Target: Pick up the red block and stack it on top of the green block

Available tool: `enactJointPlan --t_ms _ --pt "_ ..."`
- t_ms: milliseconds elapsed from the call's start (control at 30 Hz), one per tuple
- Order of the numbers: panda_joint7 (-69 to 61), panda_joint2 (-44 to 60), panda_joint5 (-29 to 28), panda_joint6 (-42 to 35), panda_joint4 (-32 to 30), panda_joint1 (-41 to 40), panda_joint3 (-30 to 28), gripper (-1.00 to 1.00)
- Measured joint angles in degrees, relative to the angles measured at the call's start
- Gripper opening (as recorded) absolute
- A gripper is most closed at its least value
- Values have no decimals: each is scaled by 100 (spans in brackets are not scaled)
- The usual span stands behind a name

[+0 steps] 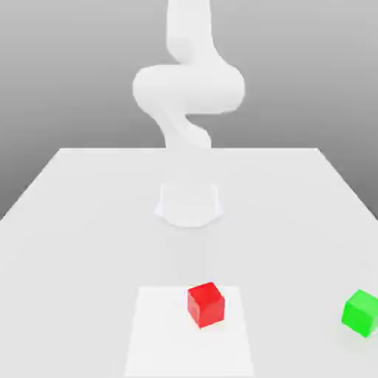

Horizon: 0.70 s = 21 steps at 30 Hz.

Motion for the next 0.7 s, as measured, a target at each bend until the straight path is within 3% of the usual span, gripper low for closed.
enactJointPlan --t_ms 400,700 --pt "2738 1961 416 1229 -1257 -640 885 0" --pt "5118 3440 234 2154 -2192 -996 1446 0"
